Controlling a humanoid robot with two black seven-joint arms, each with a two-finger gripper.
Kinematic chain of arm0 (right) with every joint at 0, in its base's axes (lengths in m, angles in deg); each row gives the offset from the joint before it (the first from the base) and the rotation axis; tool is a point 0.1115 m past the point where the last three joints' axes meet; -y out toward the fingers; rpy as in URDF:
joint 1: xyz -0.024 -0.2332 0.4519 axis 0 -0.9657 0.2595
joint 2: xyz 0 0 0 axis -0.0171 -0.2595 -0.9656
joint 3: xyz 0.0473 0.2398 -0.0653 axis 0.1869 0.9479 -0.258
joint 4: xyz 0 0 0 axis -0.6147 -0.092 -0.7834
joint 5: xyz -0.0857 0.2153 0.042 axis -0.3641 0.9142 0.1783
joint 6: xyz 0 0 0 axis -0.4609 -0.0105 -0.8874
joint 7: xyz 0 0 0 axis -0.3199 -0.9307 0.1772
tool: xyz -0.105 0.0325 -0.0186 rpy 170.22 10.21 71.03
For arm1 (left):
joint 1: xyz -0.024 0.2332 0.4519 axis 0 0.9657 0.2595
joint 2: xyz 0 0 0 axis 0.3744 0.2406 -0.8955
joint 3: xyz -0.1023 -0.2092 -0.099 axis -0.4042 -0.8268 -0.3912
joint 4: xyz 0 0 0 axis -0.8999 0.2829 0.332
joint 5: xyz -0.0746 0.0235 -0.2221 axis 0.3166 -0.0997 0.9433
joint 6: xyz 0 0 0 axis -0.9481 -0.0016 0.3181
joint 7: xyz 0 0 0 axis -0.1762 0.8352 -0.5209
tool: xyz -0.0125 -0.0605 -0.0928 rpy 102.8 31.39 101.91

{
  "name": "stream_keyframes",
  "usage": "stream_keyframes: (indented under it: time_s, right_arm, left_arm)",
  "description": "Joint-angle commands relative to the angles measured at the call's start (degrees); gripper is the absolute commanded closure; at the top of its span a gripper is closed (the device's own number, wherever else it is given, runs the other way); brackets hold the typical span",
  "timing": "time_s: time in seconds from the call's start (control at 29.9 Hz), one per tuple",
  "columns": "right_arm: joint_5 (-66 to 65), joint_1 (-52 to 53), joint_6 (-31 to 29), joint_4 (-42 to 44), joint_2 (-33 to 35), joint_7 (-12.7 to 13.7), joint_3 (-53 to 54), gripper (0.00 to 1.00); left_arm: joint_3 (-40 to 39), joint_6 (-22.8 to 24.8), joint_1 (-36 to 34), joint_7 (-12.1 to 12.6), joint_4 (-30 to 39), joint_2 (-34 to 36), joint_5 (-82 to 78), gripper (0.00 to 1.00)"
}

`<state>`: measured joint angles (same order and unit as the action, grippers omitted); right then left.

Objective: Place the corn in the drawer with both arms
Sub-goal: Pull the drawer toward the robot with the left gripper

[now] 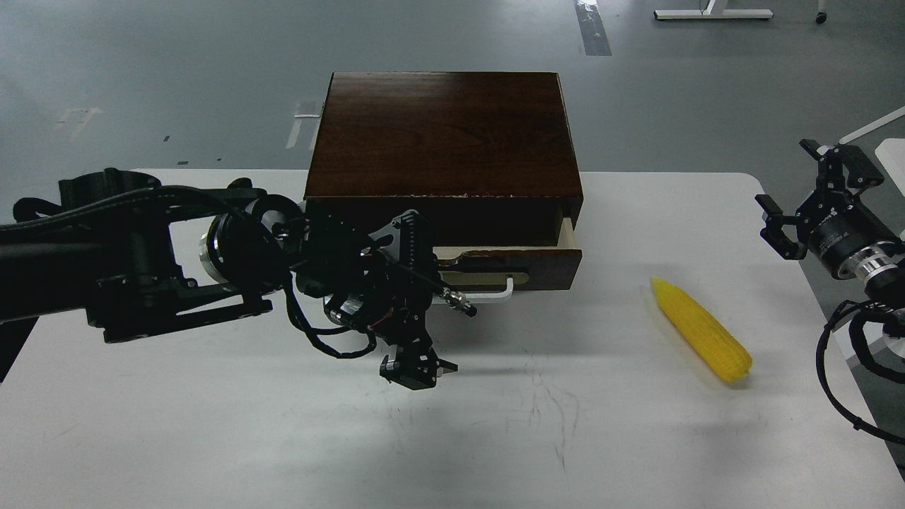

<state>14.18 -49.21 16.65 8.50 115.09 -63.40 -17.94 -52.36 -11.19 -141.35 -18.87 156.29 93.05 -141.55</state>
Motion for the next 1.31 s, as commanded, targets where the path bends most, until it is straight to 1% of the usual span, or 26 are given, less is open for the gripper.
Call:
stream_keyframes:
  time_s: [0.0,0.23,0.6,0.84,1.04,1.27]
  right_arm:
    - [0.0,0.0,0.0,0.0,0.0,0.0,0.0,0.0]
    - [0.0,-0.1,0.0,0.0,0.0,0.0,0.0,0.0]
    - [0.0,-0.1,0.0,0.0,0.0,0.0,-0.1,0.0]
    - [0.0,-0.1,0.0,0.0,0.0,0.0,0.0,0.0]
    - [0.0,-0.1,0.0,0.0,0.0,0.0,0.1,0.0]
    - [0.0,-0.1,0.0,0.0,0.0,0.0,0.1,0.0]
  left_arm:
    - [0.1,0.1,0.1,-0.1,0.5,0.2,-0.1,0.02]
    - [0.4,0.1,0.9,-0.1,3.4,1.8,-0.1,0.02]
    - [0.4,0.1,0.7,-0.1,1.7,1.5,-0.1,0.02]
    - [0.4,0.1,-1.1,-0.1,0.7,1.3,-0.1,0.02]
    - [0.5,0.1,-1.2,-0.1,0.5,1.3,-0.1,0.02]
    - [4.0,0.1,-2.9,-0.1,0.6,0.8,-0.1,0.02]
